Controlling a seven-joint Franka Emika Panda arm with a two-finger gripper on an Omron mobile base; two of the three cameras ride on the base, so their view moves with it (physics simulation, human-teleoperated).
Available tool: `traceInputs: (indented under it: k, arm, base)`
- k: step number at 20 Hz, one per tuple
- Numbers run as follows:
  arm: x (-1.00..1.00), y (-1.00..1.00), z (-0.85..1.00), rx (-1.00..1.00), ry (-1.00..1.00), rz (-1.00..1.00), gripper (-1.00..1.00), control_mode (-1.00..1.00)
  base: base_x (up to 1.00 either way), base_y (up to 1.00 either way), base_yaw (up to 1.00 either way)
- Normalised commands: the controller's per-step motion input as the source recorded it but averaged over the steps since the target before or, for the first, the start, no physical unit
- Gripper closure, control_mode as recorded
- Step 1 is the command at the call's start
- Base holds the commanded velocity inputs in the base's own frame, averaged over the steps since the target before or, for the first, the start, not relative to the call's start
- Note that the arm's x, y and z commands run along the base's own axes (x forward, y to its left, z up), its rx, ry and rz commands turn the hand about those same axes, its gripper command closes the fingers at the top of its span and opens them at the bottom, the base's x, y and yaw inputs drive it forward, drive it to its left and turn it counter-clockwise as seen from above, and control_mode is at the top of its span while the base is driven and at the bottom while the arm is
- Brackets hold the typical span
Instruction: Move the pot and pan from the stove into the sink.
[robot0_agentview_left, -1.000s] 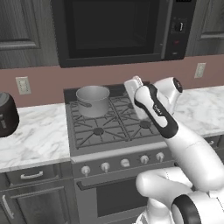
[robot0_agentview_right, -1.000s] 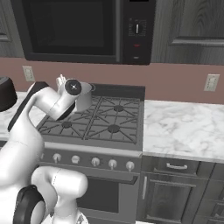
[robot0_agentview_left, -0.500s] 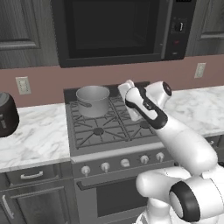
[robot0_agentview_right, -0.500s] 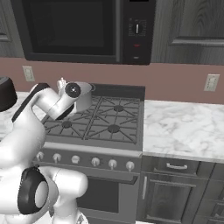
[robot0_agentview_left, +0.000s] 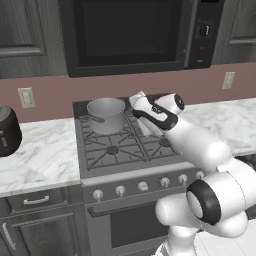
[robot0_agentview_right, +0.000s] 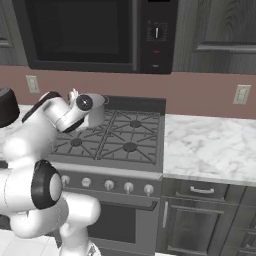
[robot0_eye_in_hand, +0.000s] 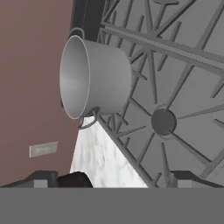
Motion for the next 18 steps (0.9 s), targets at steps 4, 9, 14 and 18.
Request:
traceInputs:
  k: [4, 9, 14, 18]
  arm:
    - [0.51, 0.05, -0.09, 0.00, 0.01, -0.01, -1.00, -1.00]
    - [0.49, 0.06, -0.09, 0.00, 0.02, -0.01, -1.00, -1.00]
    - [0.44, 0.08, -0.10, 0.00, 0.01, -0.01, -1.00, -1.00]
    - [0.36, 0.10, -0.09, 0.00, 0.00, -0.02, -1.00, -1.00]
  base:
    - [0.00, 0.00, 0.00]
    - [0.00, 0.00, 0.00]
    - [0.00, 0.00, 0.00]
    - [0.00, 0.00, 0.00]
